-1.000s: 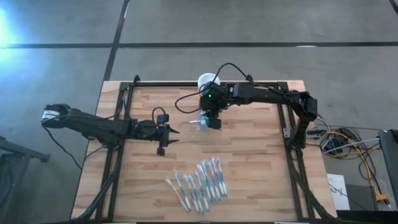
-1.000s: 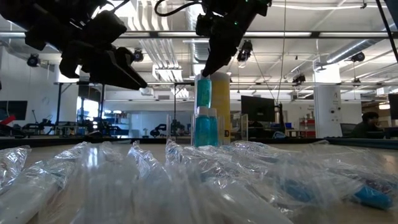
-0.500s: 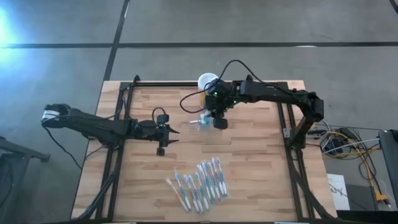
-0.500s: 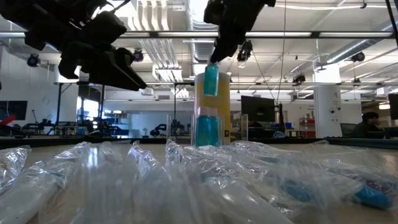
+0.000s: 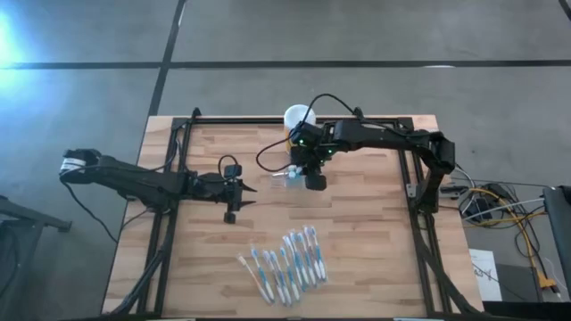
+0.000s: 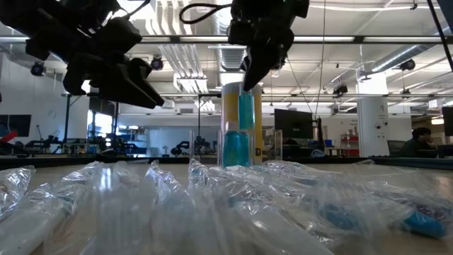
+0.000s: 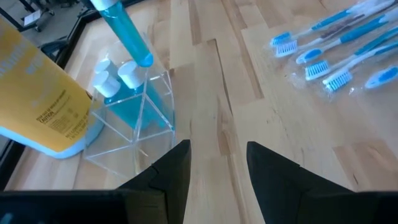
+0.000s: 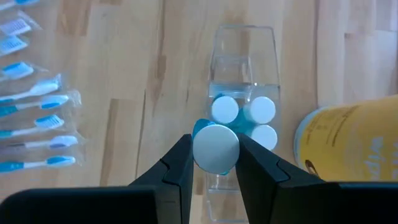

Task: Pick & Place toothbrushing station
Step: Put the blue mouthwash bottle into the transparent organizer

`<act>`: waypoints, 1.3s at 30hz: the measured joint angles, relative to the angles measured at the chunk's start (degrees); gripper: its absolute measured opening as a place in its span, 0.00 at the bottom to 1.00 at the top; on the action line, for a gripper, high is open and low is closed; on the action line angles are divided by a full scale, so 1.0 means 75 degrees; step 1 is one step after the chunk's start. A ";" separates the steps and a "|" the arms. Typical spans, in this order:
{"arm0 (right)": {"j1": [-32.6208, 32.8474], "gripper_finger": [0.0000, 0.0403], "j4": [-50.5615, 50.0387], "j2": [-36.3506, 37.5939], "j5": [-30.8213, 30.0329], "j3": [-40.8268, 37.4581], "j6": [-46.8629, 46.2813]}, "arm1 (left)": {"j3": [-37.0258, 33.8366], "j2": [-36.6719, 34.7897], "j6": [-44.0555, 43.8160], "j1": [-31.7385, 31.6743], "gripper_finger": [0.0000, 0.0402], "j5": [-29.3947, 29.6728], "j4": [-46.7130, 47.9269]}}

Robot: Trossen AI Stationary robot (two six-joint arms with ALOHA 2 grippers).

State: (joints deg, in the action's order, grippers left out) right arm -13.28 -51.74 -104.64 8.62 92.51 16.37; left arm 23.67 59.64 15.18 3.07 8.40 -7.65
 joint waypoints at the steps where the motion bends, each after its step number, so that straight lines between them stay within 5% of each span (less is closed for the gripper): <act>1: -0.0008 0.21 0.0066 -0.0013 -0.0005 0.0005 0.0029 | -0.0010 0.0000 0.0000 0.0000 0.40 0.0000 0.0007; 39: -0.0189 0.21 0.0203 -0.1338 -0.0102 -0.0082 0.1237 | -0.0069 0.0000 0.0061 0.0003 0.40 0.0003 0.0002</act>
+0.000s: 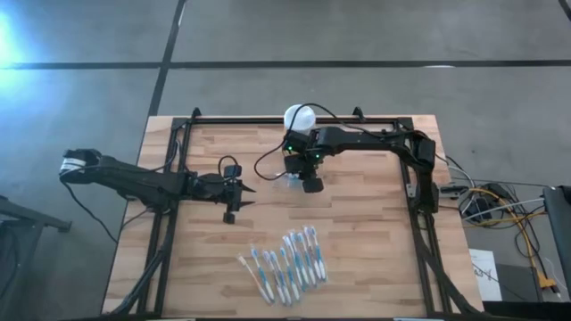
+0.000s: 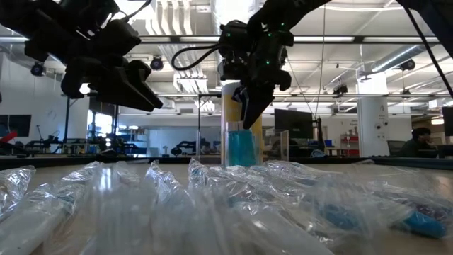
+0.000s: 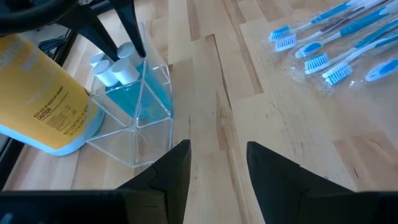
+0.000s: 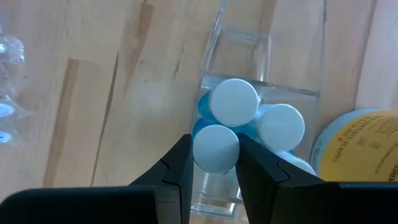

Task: Pick & Place toothbrushing station
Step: Put the blue mouthwash bottle into the transparent organizer, then adjust the transparent organizer

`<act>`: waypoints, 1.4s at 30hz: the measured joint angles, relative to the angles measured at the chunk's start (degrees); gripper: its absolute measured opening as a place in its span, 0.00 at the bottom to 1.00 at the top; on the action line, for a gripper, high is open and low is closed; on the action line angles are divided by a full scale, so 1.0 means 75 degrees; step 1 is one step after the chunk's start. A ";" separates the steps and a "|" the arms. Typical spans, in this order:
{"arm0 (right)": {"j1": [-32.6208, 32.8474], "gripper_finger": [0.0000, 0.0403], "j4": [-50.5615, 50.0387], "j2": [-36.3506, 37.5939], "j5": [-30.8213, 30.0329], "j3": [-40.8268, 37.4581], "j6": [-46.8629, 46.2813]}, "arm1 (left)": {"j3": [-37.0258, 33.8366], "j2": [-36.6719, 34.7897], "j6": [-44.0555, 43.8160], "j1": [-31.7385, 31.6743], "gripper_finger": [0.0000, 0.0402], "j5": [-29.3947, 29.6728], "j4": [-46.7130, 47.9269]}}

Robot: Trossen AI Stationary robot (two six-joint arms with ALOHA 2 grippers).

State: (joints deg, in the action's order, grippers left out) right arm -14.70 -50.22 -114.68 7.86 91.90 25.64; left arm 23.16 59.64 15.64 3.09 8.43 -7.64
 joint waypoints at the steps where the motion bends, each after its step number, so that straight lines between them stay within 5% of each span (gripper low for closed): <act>1: 0.0000 0.21 0.0000 0.0000 -0.0005 0.0000 -0.0013 | 0.0000 0.0000 0.0002 -0.0003 0.40 0.0000 0.0000; 10: -0.0108 0.42 -0.0078 0.0676 -0.0088 -0.0043 -0.0404 | 0.0000 0.0003 0.0012 -0.0001 0.40 0.0000 0.0000; 18: -0.0122 0.47 -0.0083 0.1593 -0.0090 -0.0029 -0.1011 | 0.0000 0.0006 0.0009 -0.0001 0.40 0.0002 -0.0009; 23: -0.0114 0.43 0.0271 0.2543 0.0030 -0.0228 -0.1467 | 0.0000 0.0006 0.0003 0.0000 0.40 0.0003 -0.0009; 31: 0.0096 0.18 0.3124 0.4225 0.0089 -0.3011 -0.2534 | -0.0198 0.0006 -0.0664 -0.0003 0.40 -0.0089 -0.0057; 36: 0.0491 0.04 0.4551 0.5335 -0.0879 -0.4823 -0.3276 | -0.0603 0.0006 -0.1443 0.0000 0.39 -0.0132 -0.0620; 42: 0.1471 0.02 0.5184 0.6596 -0.3732 -0.6392 -0.4518 | -0.0729 0.0006 -0.2139 0.0000 0.27 0.0250 -0.0999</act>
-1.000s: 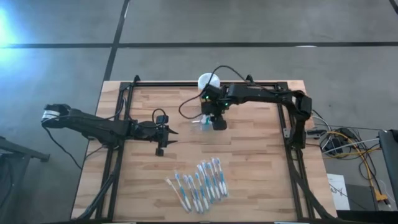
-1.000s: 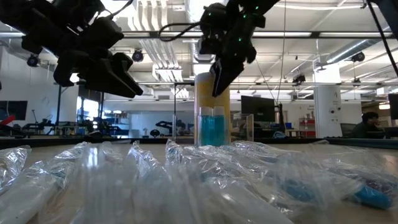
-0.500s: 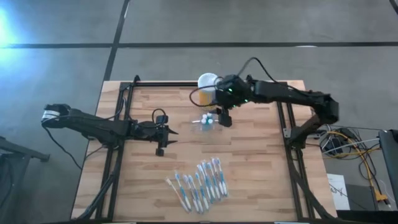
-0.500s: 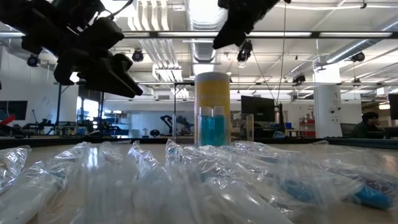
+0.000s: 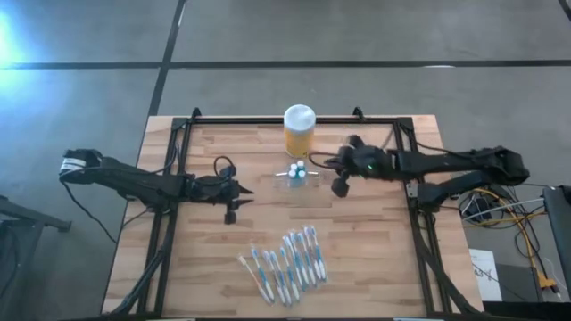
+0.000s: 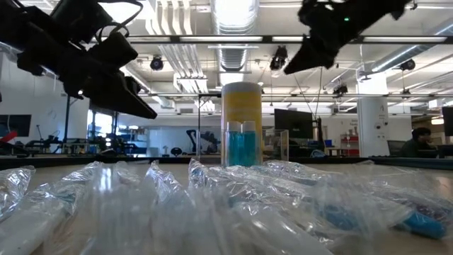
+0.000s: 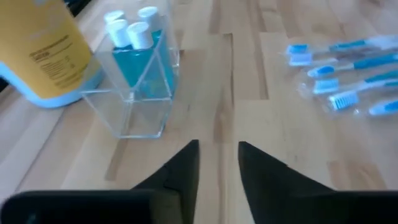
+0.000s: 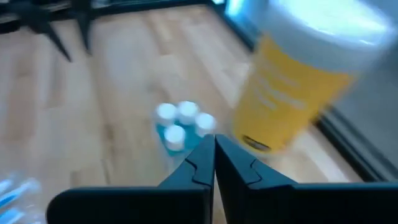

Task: Pick & Place toothbrushing station
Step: Adjust the transparent organizer

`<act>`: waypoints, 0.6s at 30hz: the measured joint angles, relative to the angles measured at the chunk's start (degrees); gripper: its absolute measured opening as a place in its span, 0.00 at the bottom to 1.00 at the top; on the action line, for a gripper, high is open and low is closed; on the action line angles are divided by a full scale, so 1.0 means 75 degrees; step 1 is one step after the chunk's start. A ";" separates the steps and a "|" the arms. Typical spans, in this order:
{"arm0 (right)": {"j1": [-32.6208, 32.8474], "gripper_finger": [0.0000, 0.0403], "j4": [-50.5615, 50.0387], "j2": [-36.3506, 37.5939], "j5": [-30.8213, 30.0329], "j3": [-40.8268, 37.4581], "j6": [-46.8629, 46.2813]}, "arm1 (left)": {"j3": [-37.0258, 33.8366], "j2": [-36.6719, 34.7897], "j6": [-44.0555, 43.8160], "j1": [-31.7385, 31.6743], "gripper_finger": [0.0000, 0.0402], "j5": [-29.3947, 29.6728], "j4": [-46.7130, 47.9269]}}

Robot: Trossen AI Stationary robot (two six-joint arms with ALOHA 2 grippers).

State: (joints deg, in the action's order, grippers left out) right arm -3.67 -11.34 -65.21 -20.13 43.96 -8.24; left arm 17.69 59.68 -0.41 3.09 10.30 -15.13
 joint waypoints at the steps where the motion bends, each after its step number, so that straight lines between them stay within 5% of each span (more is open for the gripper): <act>1: 0.0226 0.02 -0.0010 0.0175 -0.0460 -0.0200 -0.0210 | -0.0013 0.0000 -0.0112 0.0000 0.24 0.0068 -0.0032; 7: 0.1458 0.02 -0.0027 0.0944 -0.2420 -0.1248 -0.1552 | -0.0018 0.0002 -0.1194 0.0000 0.02 0.1141 -0.0074; 13: 0.2017 0.02 0.0033 0.0854 -0.3778 -0.2090 -0.3425 | -0.0020 0.0236 -0.2416 0.0000 0.02 0.1823 -0.0149; 18: 0.2023 0.02 0.0320 0.0281 -0.3999 -0.2649 -0.4846 | -0.0020 0.0750 -0.3268 0.0000 0.01 0.1912 -0.0484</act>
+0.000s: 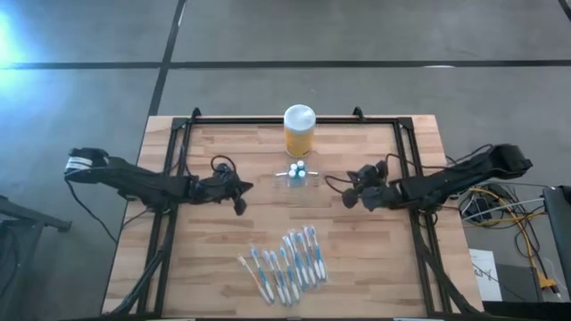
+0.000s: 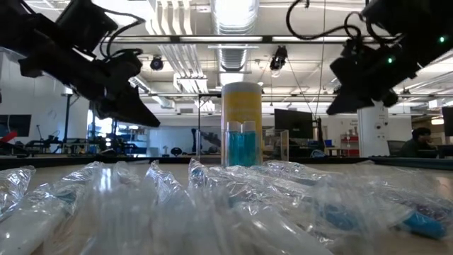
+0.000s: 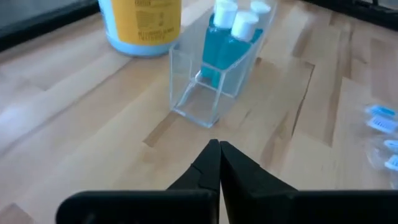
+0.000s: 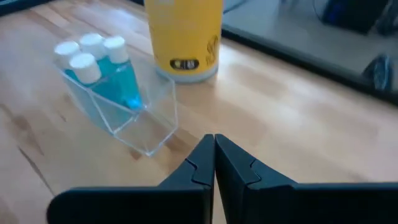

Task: Pick & Place toothbrushing station
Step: Adjust the transparent organizer

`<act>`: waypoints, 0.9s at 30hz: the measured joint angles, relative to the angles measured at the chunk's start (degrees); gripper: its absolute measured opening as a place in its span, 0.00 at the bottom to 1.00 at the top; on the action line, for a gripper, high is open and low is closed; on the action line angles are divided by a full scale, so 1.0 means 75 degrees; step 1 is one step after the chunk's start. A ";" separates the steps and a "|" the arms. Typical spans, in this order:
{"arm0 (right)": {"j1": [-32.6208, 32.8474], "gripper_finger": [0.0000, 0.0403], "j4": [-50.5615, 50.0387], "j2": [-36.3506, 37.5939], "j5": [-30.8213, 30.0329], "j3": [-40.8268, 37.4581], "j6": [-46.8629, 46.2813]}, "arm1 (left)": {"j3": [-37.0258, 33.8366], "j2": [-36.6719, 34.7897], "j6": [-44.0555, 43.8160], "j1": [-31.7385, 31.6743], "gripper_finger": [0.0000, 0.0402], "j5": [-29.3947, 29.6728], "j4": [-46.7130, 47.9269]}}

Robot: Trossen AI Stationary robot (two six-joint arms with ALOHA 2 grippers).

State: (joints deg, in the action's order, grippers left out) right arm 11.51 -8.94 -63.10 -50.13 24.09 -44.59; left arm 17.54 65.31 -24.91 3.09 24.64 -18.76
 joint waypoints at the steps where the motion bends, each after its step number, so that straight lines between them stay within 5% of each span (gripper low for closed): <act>1: 0.0000 0.02 0.0200 -0.0152 0.0001 -0.0108 -0.0206 | -0.0004 0.0147 -0.0038 0.0000 0.02 0.0003 -0.0102; 20: -0.0397 0.02 0.1456 -0.2113 -0.0073 0.0012 0.0013 | 0.0018 0.2583 0.0245 -0.0152 0.01 0.0674 -0.2414; 27: -0.0437 0.02 0.3021 -0.3030 0.0502 -0.0040 0.2038 | 0.0025 0.2777 0.0271 -0.0247 0.01 0.0656 -0.2701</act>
State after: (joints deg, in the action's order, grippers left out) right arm 8.23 13.72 -85.83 -46.37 23.79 -29.30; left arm 17.73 86.14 -22.89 1.24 29.56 -39.02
